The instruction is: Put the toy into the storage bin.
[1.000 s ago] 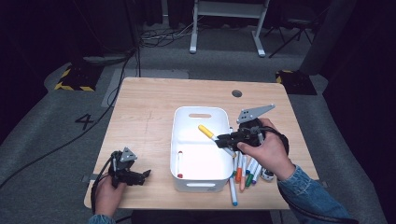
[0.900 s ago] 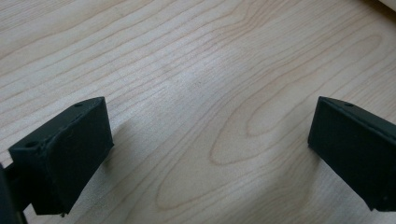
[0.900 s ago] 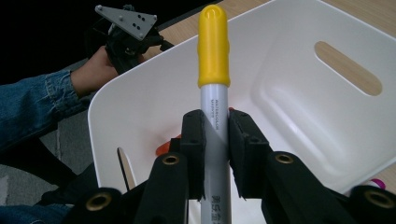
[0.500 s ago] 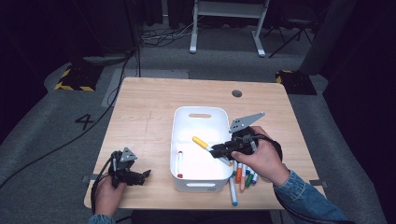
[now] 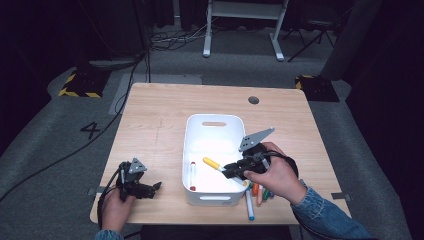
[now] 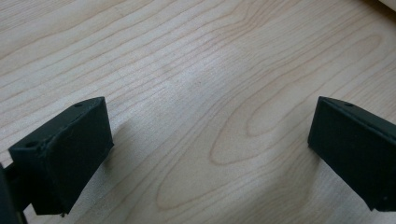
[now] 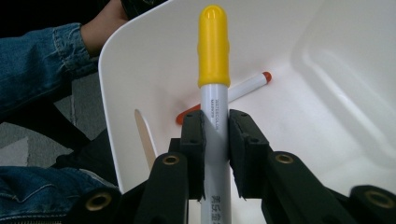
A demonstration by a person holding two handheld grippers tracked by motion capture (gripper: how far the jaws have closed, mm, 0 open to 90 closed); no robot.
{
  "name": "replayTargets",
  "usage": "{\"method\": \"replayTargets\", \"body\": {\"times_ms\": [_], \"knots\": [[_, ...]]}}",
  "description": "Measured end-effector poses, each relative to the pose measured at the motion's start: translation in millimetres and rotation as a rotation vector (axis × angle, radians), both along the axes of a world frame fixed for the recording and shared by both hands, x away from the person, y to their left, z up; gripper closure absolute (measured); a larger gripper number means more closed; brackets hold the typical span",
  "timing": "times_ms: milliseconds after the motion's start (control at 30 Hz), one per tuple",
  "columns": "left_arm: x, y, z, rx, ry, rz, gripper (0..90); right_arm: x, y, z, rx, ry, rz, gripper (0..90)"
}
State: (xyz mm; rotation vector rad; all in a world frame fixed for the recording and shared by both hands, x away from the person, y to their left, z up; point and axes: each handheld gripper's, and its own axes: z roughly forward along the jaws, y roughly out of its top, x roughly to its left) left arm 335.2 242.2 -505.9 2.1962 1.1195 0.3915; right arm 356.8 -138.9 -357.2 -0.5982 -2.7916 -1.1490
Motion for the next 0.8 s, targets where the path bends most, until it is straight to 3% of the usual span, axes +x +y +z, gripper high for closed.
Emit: {"method": "replayTargets", "body": {"times_ms": [267, 667, 733, 800], "knots": [[0.0, 0.0, 0.0, 0.000, 0.000, 0.000, 0.0, -4.6, 9.1, -8.4, -0.054, 0.005, 0.038, 77.0], [0.0, 0.0, 0.0, 0.000, 0.000, -0.001, 0.0, -8.4, 14.9, -12.9, -0.104, -0.003, 0.045, 76.2], [0.0, 0.0, 0.0, 0.000, 0.000, 0.000, 0.0, -8.3, 14.7, -12.5, -0.089, -0.005, 0.041, 67.8], [0.0, 0.0, 0.0, 0.000, 0.000, 0.000, 0.0, -7.6, 13.7, -12.2, -0.048, -0.035, 0.035, 60.6]]}}
